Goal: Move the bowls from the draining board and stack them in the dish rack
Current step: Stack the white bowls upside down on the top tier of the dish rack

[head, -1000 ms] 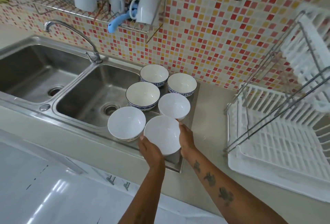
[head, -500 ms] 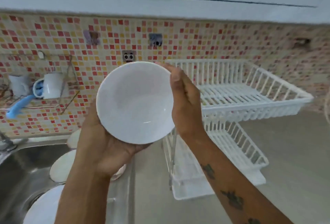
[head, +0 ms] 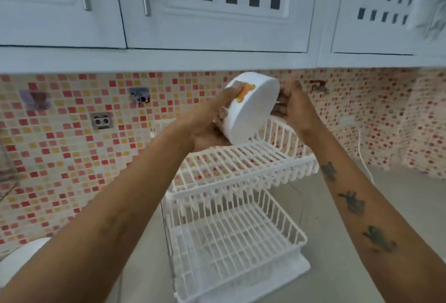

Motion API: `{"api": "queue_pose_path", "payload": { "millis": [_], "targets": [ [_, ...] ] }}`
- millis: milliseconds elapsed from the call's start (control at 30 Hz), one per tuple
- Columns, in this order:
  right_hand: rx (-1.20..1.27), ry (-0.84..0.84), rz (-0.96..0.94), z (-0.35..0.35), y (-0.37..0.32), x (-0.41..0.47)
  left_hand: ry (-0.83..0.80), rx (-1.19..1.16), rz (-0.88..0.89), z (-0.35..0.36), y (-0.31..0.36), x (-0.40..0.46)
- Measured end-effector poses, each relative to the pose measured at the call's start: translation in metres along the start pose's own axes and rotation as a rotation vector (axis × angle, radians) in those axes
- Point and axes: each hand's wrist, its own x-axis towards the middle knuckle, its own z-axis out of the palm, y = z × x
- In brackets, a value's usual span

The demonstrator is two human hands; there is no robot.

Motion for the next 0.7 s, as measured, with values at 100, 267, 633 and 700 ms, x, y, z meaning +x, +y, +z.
{"api": "queue_pose_path", "payload": {
  "millis": [100,267,633,700],
  "targets": [
    [-0.268,-0.099,0.189,-0.030,0.009,0.024,0.080,0.353,0.016,0.023,-0.008,0.038],
    [-0.444,-0.211,0.454,-0.042,0.041,0.048,0.178,0.630,0.053,0.044,-0.039,0.090],
    [-0.397,-0.099,0.566,-0.042,0.106,0.057,0.175,0.892,-0.011,0.054,-0.090,0.128],
    [-0.449,-0.099,0.548,-0.042,0.111,0.059,0.170,0.923,-0.022,0.055,-0.093,0.128]
  ]
}}
